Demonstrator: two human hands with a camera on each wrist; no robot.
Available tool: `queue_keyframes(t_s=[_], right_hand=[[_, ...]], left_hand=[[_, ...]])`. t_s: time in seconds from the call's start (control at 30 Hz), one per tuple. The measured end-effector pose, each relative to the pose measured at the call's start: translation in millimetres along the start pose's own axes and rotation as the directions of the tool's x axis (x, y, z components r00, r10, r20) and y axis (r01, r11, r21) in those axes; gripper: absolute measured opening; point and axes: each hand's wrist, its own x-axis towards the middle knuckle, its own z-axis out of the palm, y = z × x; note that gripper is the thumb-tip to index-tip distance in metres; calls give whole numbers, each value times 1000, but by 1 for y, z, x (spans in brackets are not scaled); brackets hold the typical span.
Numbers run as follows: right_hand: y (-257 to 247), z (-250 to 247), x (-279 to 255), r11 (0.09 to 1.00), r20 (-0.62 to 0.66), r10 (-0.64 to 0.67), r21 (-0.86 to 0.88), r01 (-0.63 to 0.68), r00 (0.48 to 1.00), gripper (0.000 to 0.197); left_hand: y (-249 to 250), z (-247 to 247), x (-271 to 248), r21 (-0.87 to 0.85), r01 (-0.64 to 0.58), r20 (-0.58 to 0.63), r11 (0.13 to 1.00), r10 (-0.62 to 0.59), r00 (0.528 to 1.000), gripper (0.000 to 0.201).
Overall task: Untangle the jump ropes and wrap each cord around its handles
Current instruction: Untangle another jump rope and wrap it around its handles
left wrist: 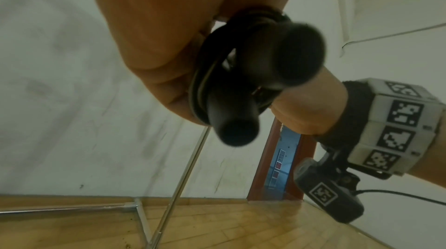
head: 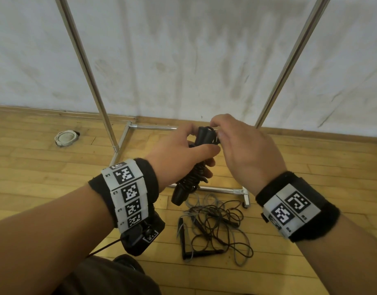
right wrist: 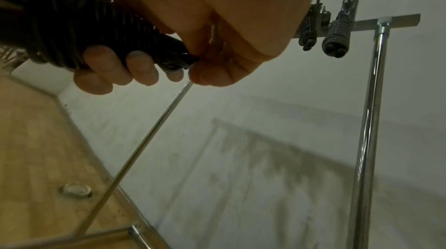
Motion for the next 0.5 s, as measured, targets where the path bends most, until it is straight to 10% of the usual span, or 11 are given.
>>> queue_keyframes(t_s=[0.2, 0.5], right_hand=[[-3, -11, 0, 894, 1, 200, 409, -183, 980, 21], [-13, -21, 2, 499, 149, 462, 771, -395, 874, 23]], left_hand=[[8, 2, 0, -131, -49, 11, 990, 51, 999, 24], [16, -3, 5, -100, -97, 4, 990, 98, 995, 20]])
